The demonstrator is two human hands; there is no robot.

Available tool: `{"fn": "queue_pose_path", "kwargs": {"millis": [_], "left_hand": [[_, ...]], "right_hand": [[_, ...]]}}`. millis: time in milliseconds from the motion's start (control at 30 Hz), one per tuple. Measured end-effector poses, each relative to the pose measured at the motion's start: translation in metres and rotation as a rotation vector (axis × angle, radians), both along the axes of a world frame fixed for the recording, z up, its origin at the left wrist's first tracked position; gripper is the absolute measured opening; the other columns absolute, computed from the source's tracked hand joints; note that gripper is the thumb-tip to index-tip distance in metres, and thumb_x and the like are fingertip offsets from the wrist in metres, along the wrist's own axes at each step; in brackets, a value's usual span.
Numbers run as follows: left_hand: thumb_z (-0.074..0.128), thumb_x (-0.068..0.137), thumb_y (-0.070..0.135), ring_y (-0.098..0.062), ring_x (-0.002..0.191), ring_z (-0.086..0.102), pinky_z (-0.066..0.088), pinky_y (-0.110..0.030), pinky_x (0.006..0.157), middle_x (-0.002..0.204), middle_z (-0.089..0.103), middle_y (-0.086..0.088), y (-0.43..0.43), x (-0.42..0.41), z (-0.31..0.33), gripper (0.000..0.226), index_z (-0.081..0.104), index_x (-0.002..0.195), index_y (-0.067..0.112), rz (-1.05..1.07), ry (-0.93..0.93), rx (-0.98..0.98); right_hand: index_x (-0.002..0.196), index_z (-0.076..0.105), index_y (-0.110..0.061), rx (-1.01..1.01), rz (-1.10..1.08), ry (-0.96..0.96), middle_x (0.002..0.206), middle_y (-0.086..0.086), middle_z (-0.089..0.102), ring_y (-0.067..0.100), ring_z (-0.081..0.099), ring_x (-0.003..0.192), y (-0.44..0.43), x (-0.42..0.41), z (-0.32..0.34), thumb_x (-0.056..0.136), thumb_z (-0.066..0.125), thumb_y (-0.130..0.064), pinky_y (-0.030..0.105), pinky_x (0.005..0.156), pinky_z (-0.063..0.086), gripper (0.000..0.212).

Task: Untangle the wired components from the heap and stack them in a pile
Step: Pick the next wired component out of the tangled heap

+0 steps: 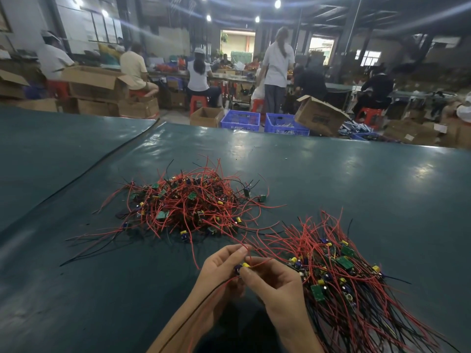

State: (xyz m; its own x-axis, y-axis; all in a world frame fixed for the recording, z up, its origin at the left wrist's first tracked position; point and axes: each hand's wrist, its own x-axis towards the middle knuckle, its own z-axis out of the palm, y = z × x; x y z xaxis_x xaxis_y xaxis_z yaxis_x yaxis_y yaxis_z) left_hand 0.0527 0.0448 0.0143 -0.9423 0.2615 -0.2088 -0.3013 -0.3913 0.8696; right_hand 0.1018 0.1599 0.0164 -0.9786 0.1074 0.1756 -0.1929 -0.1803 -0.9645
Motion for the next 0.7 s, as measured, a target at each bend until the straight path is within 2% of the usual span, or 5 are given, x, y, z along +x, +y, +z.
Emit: {"fn": "queue_pose_path", "kwargs": {"millis": [133,333,500,600,700], "left_hand": [[0.069,0.065,0.030,-0.025,0.065,0.058,0.050,-0.026,0.051,0.077,0.068,-0.014,-0.002,0.000,0.000,0.039,0.066,0.095,0.006,-0.032,0.100,-0.100],[0.068,0.067,0.027,-0.011,0.059,0.063,0.051,-0.016,0.052,0.070,0.069,-0.004,-0.004,0.000,0.002,0.037,0.068,0.097,0.007,-0.062,0.139,-0.126],[0.068,0.067,0.025,-0.012,0.053,0.060,0.050,-0.016,0.049,0.070,0.066,-0.007,-0.005,0.001,0.003,0.035,0.068,0.096,0.005,-0.055,0.132,-0.089],[0.071,0.064,0.030,-0.014,0.055,0.056,0.050,-0.019,0.049,0.074,0.063,-0.011,-0.006,0.002,0.002,0.042,0.068,0.098,0.006,-0.046,0.138,-0.094],[0.075,0.062,0.033,-0.014,0.048,0.053,0.046,-0.022,0.043,0.071,0.063,-0.010,-0.007,0.005,0.000,0.046,0.068,0.100,0.008,-0.058,0.126,-0.087]], "right_hand": [[0.070,0.077,-0.011,-0.034,-0.059,-0.004,0.062,0.009,0.069,0.009,0.062,0.051,0.001,-0.002,0.000,0.061,0.079,-0.021,0.016,0.049,0.048,0.014],[0.068,0.072,-0.021,-0.093,-0.145,-0.056,0.055,-0.003,0.056,0.006,0.050,0.050,0.002,-0.007,-0.008,0.067,0.073,-0.033,0.017,0.051,0.043,0.012],[0.065,0.073,-0.014,0.011,-0.107,-0.075,0.056,0.007,0.055,0.019,0.046,0.054,0.004,-0.009,-0.010,0.069,0.072,-0.037,0.029,0.054,0.040,0.024],[0.054,0.068,-0.014,0.076,-0.087,-0.065,0.051,0.004,0.047,0.015,0.038,0.049,0.005,-0.008,-0.010,0.072,0.070,-0.039,0.023,0.048,0.033,0.031],[0.059,0.063,0.001,0.068,-0.097,-0.088,0.054,0.012,0.042,0.022,0.034,0.054,0.005,-0.009,-0.011,0.073,0.067,-0.039,0.030,0.052,0.030,0.043]]}}
